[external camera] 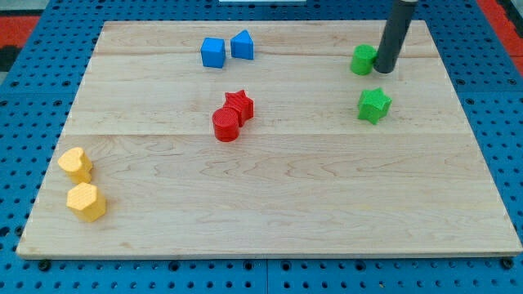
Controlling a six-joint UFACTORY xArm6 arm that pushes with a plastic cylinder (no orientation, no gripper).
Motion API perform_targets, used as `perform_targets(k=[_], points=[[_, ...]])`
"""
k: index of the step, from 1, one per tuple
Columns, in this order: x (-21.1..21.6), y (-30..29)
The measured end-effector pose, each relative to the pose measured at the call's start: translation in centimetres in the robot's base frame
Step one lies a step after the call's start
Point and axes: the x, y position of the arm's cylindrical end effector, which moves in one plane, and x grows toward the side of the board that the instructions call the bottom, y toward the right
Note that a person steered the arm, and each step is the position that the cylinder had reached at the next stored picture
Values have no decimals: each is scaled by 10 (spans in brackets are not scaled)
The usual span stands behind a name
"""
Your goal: Push the red circle to down and right a bit
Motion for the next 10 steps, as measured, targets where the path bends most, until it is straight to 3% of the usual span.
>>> perform_targets(k=[2, 3, 7, 8, 9, 10], points=[[-8, 9], [18, 22], [29, -285], [63, -322], [104, -297], [101, -247]])
